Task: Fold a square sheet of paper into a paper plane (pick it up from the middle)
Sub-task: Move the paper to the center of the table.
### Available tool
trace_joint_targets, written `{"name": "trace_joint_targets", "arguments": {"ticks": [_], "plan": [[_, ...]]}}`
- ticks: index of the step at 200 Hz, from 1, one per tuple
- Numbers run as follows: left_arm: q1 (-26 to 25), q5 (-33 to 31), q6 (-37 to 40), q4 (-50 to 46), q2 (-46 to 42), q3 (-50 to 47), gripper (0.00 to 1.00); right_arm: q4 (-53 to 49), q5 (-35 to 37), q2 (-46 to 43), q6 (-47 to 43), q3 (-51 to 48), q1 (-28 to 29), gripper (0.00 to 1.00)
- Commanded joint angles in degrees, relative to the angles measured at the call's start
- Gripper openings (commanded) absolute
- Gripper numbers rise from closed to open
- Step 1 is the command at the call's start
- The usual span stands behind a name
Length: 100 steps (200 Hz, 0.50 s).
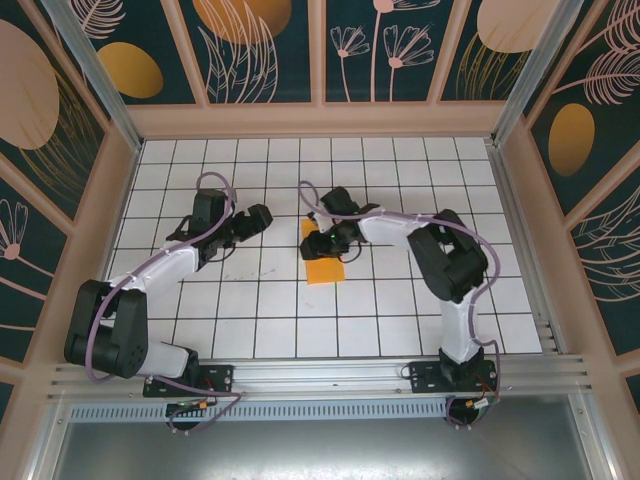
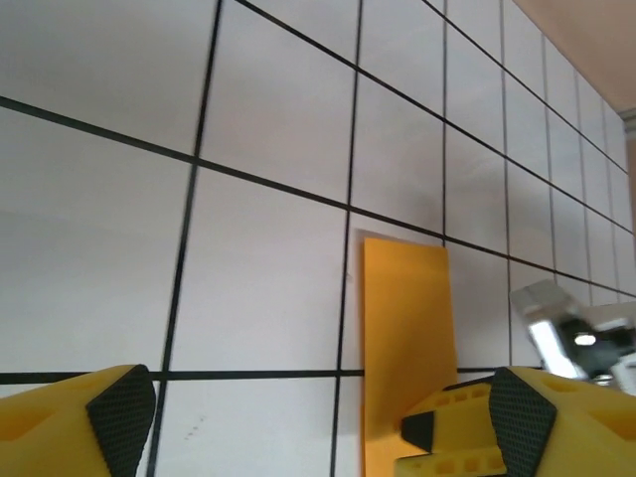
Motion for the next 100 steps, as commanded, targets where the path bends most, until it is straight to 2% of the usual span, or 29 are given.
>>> {"name": "trace_joint_targets", "arguments": {"ticks": [1, 26, 54, 70, 100], "plan": [[0.1, 6.6, -2.0, 6.1, 0.1, -1.8, 0.88, 10.0, -3.3, -9.1, 8.9, -4.8, -1.3, 0.51], [-1.5, 9.8, -3.0, 9.2, 1.1, -2.3, 0.85, 11.6, 1.0, -14.6, 14.4, -9.6, -3.7, 0.58], [-5.5, 10.6, -2.8, 10.0, 4.8, 0.2, 0.77, 13.2, 4.0, -19.5, 18.8, -15.3, -5.8, 0.68], [-8.3, 10.5, -3.0, 10.6, 7.3, 2.1, 0.7, 14.6, 5.7, -21.8, 20.7, -18.3, -7.8, 0.73], [-12.4, 10.5, -3.9, 11.3, 13.2, 5.8, 0.49, 16.9, 6.6, -24.2, 23.4, -22.7, -9.1, 0.78]]}}
